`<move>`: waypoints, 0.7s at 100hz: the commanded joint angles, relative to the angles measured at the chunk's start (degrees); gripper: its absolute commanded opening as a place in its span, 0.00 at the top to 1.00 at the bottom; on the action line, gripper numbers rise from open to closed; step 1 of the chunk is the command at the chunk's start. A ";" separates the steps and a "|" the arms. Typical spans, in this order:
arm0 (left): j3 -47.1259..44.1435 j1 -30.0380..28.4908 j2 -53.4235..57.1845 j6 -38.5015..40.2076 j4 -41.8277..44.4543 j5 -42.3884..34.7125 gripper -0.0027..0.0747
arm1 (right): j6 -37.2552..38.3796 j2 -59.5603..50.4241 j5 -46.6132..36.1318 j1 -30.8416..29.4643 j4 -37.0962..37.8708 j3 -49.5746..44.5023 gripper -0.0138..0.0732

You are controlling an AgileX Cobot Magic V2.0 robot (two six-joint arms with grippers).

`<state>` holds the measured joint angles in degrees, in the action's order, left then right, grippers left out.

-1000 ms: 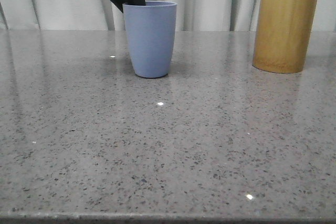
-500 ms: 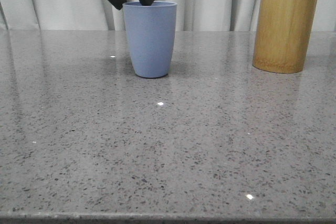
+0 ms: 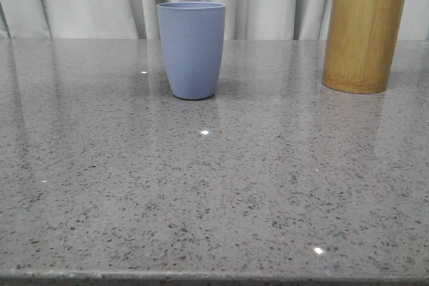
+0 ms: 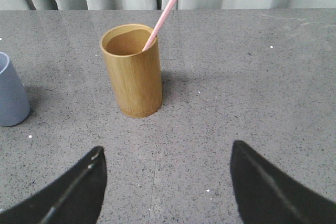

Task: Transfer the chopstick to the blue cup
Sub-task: 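Release the blue cup and lift the left gripper away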

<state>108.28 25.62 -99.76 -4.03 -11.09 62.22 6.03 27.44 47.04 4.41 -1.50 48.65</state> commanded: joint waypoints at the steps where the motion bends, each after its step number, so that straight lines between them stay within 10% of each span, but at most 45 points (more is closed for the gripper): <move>1: 1.95 -2.81 4.95 0.80 0.08 -2.33 0.43 | -0.06 0.95 -4.51 0.05 -0.02 1.79 0.26; 30: -3.67 -14.59 14.23 0.80 0.19 -3.68 0.43 | -0.06 0.95 -4.16 0.05 -0.02 1.58 0.26; 70: -36.07 -24.07 35.60 0.26 0.29 -13.17 0.43 | -0.06 0.95 -4.11 0.05 -0.02 1.51 0.26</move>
<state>76.19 2.36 -69.74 -3.92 -9.88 54.82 6.03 27.44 47.04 4.41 -1.50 48.65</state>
